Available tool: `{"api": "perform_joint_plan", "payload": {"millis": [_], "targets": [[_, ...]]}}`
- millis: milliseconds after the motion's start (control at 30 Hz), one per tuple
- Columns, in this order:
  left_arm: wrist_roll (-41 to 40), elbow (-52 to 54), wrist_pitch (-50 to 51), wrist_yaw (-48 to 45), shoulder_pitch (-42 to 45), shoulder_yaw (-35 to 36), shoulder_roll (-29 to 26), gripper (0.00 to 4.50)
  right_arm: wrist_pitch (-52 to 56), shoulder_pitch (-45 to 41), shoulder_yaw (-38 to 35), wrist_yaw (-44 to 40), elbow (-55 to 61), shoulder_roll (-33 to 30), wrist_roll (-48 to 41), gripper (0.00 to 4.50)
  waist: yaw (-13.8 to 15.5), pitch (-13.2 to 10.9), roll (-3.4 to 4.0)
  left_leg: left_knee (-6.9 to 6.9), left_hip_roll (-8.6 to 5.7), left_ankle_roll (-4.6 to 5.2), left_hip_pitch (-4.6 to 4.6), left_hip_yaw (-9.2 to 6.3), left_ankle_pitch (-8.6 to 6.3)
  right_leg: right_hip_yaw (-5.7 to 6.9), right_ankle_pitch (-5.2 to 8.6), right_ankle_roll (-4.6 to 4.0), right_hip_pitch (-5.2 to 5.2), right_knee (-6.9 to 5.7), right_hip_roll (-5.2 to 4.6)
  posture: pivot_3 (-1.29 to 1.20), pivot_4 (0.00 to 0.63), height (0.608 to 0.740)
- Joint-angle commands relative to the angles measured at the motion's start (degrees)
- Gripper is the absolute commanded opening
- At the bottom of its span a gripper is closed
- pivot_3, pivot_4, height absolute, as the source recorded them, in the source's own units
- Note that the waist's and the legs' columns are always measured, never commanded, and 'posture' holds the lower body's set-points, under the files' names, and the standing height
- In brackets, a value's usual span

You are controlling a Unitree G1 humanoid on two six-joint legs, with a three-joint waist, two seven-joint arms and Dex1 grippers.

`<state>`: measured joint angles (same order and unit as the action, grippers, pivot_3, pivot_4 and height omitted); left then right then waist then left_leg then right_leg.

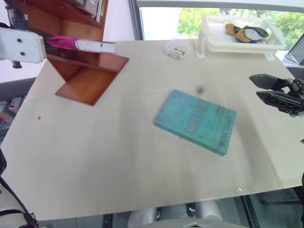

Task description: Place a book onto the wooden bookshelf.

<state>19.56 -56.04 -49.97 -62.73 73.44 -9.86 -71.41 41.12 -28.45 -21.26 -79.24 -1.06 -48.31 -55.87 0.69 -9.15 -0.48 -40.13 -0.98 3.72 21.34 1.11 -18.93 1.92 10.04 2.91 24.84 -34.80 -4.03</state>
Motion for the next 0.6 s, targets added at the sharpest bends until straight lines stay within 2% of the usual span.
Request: {"api": "perform_joint_plan", "payload": {"millis": [33, 333, 367, 400, 467, 500, 600], "targets": [[4.3, -3.4, -2.5, 4.5, 3.9, -1.5, -0.5, 0.34, 0.8, 0.3, -2.9, 1.8, 2.8, -0.3, -2.6, 3.15, -0.1, 0.0, 0.0, 0.0, 0.01, 0.0, 0.0, 0.0, 0.0, 0.0, 0.0, 0.0, 0.01, -0.01, 0.01, 0.0, 0.15, 0.74], [13.8, -7.6, -5.7, 14.8, 9.8, -6.7, -0.3, 0.34, 2.1, 1.2, -3.6, 4.7, 4.5, 0.0, -4.4, 3.15, -0.1, 0.0, -0.02, -0.04, 0.13, 0.0, -0.01, 0.0, 0.0, 0.01, 0.0, 0.0, 0.01, -0.07, 0.0, 0.0, 0.15, 0.74], [14.4, -8.0, -5.9, 15.9, 10.3, -7.0, -0.2, 1.09, 2.0, 1.3, -3.5, 4.8, 4.6, 0.1, -4.4, 3.15, -0.2, 0.0, -0.02, -0.06, 0.13, 0.0, -0.02, 0.01, 0.0, 0.0, 0.0, 0.0, 0.01, -0.08, 0.0, 0.0, 0.15, 0.74], [14.9, -8.3, -6.3, 17.0, 10.7, -7.3, -0.2, 1.28, 1.9, 1.4, -3.4, 5.0, 4.7, 0.3, -4.5, 3.15, -0.2, 0.0, -0.02, -0.07, 0.14, 0.0, -0.03, 0.01, 0.0, -0.01, 0.0, 0.0, 0.02, -0.09, 0.0, 0.0, 0.15, 0.74], [16.0, -8.9, -6.3, 18.1, 11.3, -8.0, -0.1, 1.95, 1.9, 1.5, -3.4, 5.3, 4.8, 0.5, -4.6, 3.15, -0.2, 0.0, -0.02, -0.07, 0.14, 0.01, -0.03, 0.01, 0.0, -0.01, 0.0, 0.0, 0.02, -0.11, 0.0, 0.0, 0.15, 0.74], [17.1, -8.9, -6.3, 19.1, 11.6, -8.6, -0.3, 2.54, 1.9, 1.7, -3.5, 5.3, 4.8, 0.5, -4.6, 3.15, -0.1, 0.0, -0.02, -0.07, 0.14, 0.01, -0.03, 0.01, -0.01, -0.01, 0.0, 0.0, 0.02, -0.13, -0.01, 0.0, 0.15, 0.74], [20.9, -9.1, -5.4, 22.2, 12.7, -10.3, -1.3, 3.84, 1.8, 2.1, -3.9, 5.1, 4.6, 0.3, -4.5, 3.15, 0.0, 0.0, -0.02, -0.07, 0.12, 0.04, 0.01, 0.02, -0.03, -0.01, -0.01, 0.01, 0.02, -0.09, -0.03, 0.0, 0.15, 0.74]]}}
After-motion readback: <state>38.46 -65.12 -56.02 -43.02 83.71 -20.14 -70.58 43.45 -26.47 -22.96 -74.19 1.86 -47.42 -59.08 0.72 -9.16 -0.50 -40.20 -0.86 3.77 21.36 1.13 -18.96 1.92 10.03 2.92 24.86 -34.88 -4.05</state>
